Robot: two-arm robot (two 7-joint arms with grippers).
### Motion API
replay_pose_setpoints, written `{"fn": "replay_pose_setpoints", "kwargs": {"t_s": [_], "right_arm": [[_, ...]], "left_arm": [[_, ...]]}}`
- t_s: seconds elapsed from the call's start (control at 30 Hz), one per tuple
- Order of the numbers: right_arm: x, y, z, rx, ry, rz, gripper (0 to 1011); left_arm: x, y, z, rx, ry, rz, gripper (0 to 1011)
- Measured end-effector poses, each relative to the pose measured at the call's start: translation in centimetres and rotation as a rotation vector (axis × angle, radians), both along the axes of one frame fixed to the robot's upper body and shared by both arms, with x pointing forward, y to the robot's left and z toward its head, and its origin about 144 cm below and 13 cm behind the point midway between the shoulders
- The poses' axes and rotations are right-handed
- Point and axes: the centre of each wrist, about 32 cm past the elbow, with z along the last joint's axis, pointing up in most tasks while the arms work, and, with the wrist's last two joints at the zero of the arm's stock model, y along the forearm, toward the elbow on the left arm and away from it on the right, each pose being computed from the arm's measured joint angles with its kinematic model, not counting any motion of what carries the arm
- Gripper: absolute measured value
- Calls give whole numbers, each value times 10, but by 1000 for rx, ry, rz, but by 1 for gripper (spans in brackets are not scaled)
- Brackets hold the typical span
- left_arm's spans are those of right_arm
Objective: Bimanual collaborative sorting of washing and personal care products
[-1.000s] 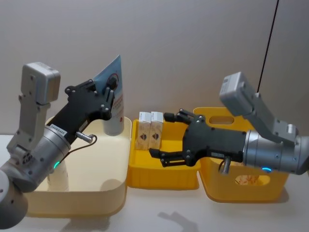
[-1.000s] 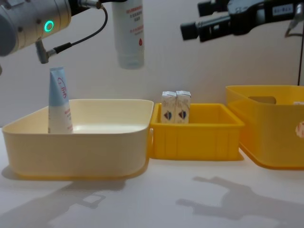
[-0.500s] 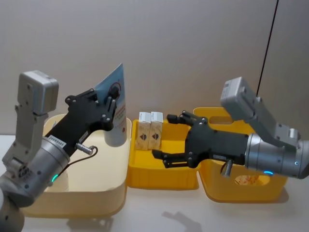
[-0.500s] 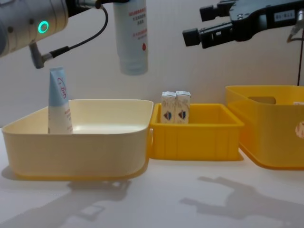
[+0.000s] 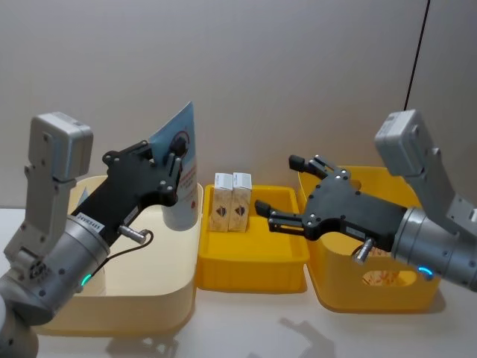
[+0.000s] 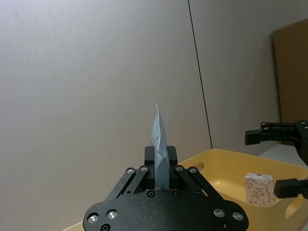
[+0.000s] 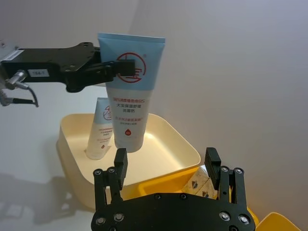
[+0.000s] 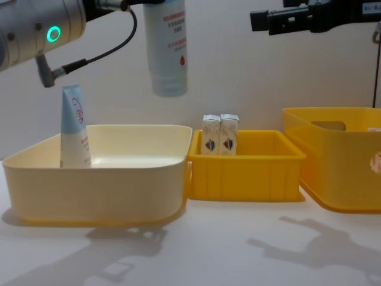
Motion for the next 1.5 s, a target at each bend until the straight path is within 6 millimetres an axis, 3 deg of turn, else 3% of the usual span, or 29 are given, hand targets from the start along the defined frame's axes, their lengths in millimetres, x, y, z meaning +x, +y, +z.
{"fn": "replay_pose_setpoints", "kwargs": {"t_s": [0.5,1.5], "right_arm": [[-5,11,-4,68,74,-76,1001],[-1,24,-3,24,160,-63,1001]], "left_arm": [[6,-13,5,0,-39,-50,141],[12,-23,6,24,-68,-144,141]]}}
